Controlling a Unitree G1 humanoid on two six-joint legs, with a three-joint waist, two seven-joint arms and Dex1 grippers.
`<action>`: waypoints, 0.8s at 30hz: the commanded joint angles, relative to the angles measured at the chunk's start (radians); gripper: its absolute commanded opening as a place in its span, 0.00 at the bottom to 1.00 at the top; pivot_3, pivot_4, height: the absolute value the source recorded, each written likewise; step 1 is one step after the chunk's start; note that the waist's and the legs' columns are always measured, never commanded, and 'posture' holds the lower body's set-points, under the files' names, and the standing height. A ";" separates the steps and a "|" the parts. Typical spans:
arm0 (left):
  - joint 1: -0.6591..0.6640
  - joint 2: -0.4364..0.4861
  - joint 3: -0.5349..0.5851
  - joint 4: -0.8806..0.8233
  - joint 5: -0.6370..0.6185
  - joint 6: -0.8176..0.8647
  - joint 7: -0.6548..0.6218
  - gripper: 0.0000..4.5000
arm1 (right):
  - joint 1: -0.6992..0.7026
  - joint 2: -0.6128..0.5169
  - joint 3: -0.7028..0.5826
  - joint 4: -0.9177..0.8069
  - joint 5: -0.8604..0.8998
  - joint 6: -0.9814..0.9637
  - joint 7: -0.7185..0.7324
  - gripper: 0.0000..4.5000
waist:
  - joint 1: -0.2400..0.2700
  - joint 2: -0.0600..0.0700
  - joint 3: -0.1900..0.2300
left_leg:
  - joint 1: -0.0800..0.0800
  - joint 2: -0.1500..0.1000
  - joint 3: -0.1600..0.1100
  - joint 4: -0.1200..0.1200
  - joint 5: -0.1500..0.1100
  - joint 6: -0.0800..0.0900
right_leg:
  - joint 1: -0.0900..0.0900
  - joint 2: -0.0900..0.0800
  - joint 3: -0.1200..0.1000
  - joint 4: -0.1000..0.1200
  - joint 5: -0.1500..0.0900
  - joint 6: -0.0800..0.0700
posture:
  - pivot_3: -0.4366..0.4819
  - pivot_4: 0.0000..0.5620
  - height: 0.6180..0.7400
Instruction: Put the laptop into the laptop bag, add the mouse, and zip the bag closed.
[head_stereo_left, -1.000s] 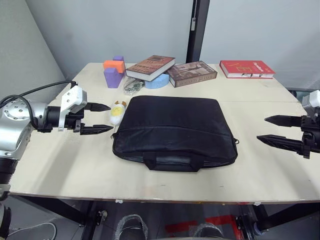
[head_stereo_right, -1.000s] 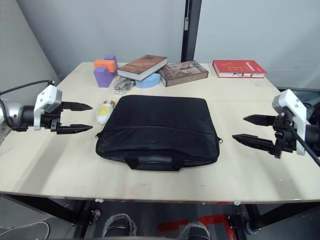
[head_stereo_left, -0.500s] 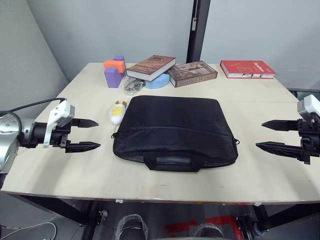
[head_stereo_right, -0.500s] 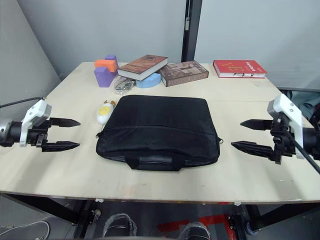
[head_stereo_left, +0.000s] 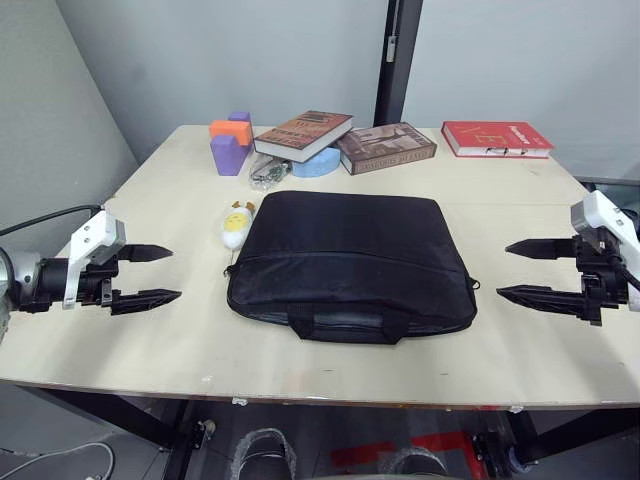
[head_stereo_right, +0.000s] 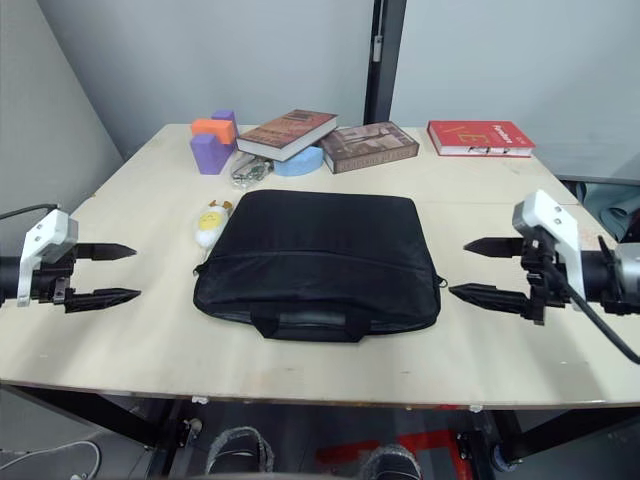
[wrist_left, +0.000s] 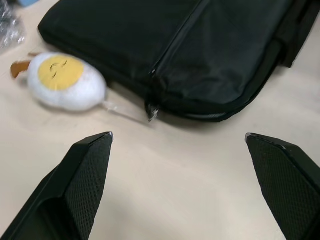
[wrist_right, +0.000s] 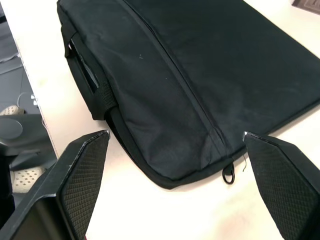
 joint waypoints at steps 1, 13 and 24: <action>-0.091 0.006 -0.030 -0.024 -0.051 0.059 -0.053 0.99 | -0.033 -0.022 0.023 -0.050 0.001 -0.023 0.002 1.00 | 0.002 0.000 0.000 | 0.000 0.000 0.000 0.000 0.000 0.000 | 0.000 0.000 0.000 0.000 0.000 0.000 | 0.48 0.27 0.87; -0.289 -0.124 -0.199 -0.059 -0.029 0.042 -0.114 0.99 | -0.180 0.036 0.326 -0.178 -0.086 -0.070 -0.113 1.00 | -0.002 0.001 -0.001 | 0.000 0.000 0.000 0.001 0.000 0.000 | -0.001 0.000 0.000 0.003 0.000 -0.001 | 0.48 0.27 0.87; -0.290 -0.236 -0.297 0.001 0.048 -0.096 -0.129 0.99 | -0.204 0.078 0.581 -0.090 -0.387 -0.240 -0.148 1.00 | -0.003 0.001 -0.002 | -0.001 0.000 0.000 0.001 0.000 0.000 | -0.001 0.000 0.000 0.003 0.000 -0.001 | 0.48 0.27 0.87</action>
